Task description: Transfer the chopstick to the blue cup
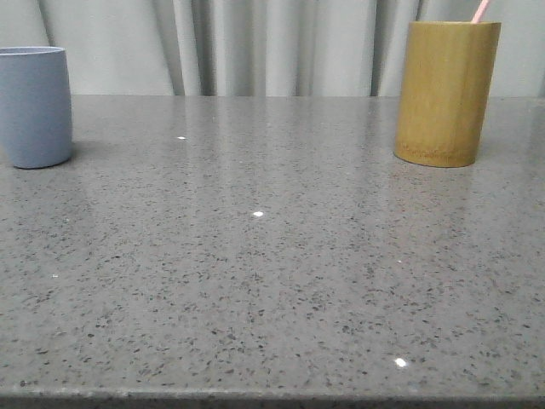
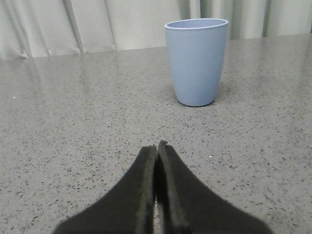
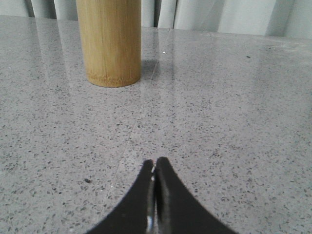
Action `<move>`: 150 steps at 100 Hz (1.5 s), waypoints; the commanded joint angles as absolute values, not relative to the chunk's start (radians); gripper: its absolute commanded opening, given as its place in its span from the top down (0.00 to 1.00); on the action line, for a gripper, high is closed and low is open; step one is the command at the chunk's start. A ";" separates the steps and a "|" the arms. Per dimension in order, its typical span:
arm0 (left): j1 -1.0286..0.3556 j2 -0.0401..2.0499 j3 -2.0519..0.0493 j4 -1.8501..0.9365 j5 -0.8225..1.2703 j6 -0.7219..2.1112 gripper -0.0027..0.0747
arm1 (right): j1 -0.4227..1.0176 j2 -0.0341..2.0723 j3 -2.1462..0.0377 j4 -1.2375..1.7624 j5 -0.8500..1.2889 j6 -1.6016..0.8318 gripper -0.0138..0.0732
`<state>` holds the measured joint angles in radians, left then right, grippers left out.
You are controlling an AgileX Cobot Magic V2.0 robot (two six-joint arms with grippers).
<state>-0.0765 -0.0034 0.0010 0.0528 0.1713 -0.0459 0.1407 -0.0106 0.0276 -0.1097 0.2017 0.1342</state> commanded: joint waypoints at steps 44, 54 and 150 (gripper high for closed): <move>-0.077 -0.039 0.012 0.055 0.086 -0.050 0.99 | 0.134 -0.025 0.028 -0.113 0.121 0.129 0.92; -0.077 -0.039 0.012 0.055 0.086 -0.050 0.99 | 0.134 -0.025 0.028 -0.113 0.121 0.129 0.92; -0.077 0.220 -0.479 -0.178 0.398 -0.050 0.99 | 0.136 0.084 -0.550 0.063 0.546 0.152 0.92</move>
